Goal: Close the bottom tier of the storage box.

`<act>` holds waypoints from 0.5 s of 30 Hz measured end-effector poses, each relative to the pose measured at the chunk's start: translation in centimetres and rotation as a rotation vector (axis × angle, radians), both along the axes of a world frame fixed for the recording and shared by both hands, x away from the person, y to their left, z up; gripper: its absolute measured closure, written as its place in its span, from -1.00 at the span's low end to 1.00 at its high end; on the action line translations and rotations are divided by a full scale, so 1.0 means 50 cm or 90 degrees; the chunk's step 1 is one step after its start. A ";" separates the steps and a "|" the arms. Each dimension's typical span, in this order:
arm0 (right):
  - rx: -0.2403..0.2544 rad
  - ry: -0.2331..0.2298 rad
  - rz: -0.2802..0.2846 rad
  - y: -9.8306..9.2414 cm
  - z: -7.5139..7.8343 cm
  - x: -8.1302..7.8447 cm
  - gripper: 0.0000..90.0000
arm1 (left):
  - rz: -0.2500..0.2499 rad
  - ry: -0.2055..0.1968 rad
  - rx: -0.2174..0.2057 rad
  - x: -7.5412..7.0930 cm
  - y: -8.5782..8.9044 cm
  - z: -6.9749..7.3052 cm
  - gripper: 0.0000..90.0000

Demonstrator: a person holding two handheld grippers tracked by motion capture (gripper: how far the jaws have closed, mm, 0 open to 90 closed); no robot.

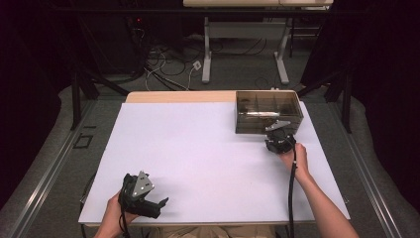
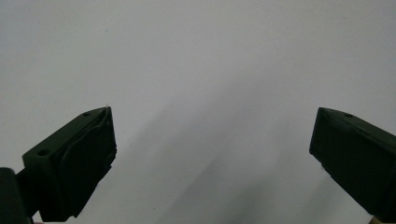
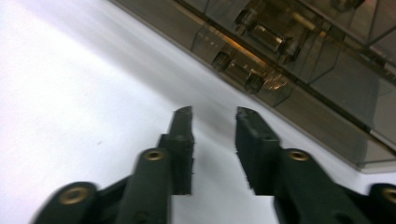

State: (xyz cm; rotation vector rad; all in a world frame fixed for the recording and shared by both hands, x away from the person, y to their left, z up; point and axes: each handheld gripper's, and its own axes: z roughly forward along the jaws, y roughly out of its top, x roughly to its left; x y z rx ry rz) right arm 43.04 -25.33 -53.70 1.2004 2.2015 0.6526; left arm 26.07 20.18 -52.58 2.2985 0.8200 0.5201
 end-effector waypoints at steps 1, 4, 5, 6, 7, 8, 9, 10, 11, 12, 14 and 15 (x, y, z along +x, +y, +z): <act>0.004 0.006 0.006 -0.001 0.001 -0.004 0.34 | 0.004 -0.008 -0.003 0.000 -0.001 -0.002 -0.99; 0.007 0.014 0.009 -0.006 0.005 -0.017 0.12 | 0.004 -0.009 -0.003 0.000 -0.002 -0.003 -0.99; 0.008 0.016 0.008 -0.007 0.006 -0.021 0.04 | 0.004 -0.009 -0.003 0.000 -0.002 -0.003 -0.99; 0.014 0.020 0.006 -0.008 0.007 -0.027 0.01 | 0.004 -0.009 -0.003 0.001 -0.002 -0.003 -0.99; 0.017 0.025 0.008 -0.009 0.008 -0.031 -0.06 | 0.002 -0.008 -0.002 0.001 -0.002 -0.003 -0.99; 0.021 0.026 0.013 -0.011 0.009 -0.035 -0.11 | 0.002 -0.008 -0.002 0.001 -0.002 -0.003 -0.99; 0.021 0.034 0.016 -0.013 0.010 -0.040 -0.16 | 0.002 -0.008 -0.001 0.002 -0.002 -0.003 -0.99; 0.021 0.039 0.022 -0.015 0.011 -0.043 -0.21 | 0.004 -0.008 -0.002 0.002 -0.002 -0.003 -0.99; 0.022 0.041 0.022 -0.016 0.013 -0.047 -0.25 | 0.002 -0.009 0.003 0.002 -0.001 -0.002 -0.99; 0.030 0.043 0.025 -0.017 0.014 -0.052 -0.28 | 0.003 -0.007 0.001 0.002 -0.002 -0.003 -0.99; 0.035 0.049 0.029 -0.018 0.016 -0.060 -0.38 | 0.004 -0.007 0.000 0.001 -0.002 -0.003 -0.99; 0.034 0.054 0.035 -0.020 0.018 -0.064 -0.41 | 0.004 -0.008 0.000 0.002 -0.002 -0.003 -0.99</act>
